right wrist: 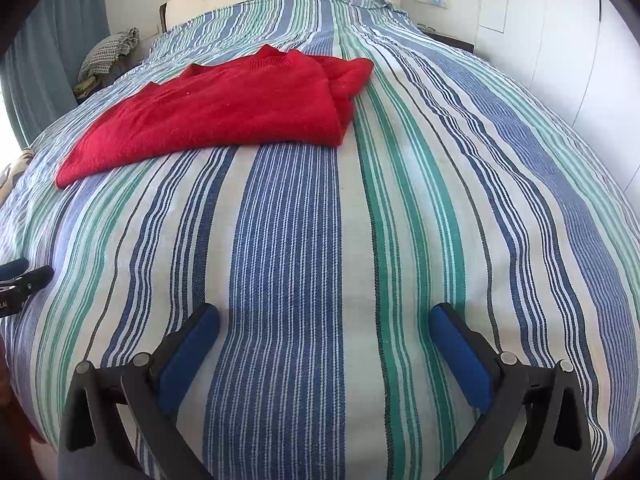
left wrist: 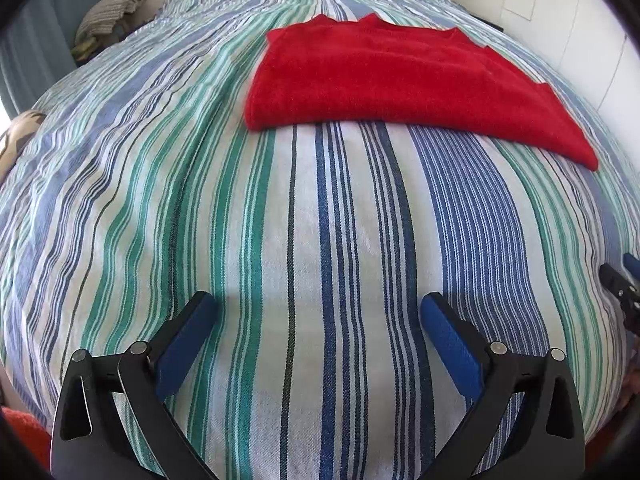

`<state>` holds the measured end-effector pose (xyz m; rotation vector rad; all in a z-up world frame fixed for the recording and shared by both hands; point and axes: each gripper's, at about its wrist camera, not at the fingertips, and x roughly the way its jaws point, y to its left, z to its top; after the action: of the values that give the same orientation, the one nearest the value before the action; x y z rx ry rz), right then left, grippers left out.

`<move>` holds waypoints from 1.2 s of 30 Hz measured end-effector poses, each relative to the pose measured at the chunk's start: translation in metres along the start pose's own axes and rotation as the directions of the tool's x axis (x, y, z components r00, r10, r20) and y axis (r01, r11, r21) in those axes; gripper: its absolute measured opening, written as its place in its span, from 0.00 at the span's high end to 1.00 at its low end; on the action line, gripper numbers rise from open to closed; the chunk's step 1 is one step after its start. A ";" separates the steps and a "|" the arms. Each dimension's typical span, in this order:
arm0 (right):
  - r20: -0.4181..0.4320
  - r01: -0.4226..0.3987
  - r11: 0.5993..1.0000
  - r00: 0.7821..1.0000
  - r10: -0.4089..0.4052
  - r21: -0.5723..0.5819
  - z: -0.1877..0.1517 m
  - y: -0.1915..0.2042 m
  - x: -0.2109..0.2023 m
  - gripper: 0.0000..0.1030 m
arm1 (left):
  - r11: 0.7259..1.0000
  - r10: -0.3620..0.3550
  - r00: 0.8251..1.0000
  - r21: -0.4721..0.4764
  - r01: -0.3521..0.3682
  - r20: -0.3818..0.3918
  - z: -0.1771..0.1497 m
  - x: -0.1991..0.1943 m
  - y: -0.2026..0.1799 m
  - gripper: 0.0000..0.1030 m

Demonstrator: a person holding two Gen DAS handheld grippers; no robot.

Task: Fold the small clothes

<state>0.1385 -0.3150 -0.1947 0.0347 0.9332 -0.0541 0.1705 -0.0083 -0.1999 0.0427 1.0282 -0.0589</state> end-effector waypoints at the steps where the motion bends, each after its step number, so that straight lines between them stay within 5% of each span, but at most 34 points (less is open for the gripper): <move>1: 0.002 0.000 1.000 1.000 0.000 -0.001 -0.001 -0.001 0.000 0.00 | 1.000 -0.001 1.000 0.002 0.001 -0.001 -0.001 0.000 0.000 0.01; 36: -0.050 -0.033 0.999 0.998 0.032 -0.034 0.009 -0.001 -0.001 0.00 | 0.999 -0.006 1.000 0.035 0.006 -0.009 -0.003 0.002 -0.002 0.01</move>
<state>0.1453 -0.3168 -0.1887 0.0190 0.9826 -0.0070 0.1687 -0.0105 -0.2038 0.0717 1.0362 -0.0821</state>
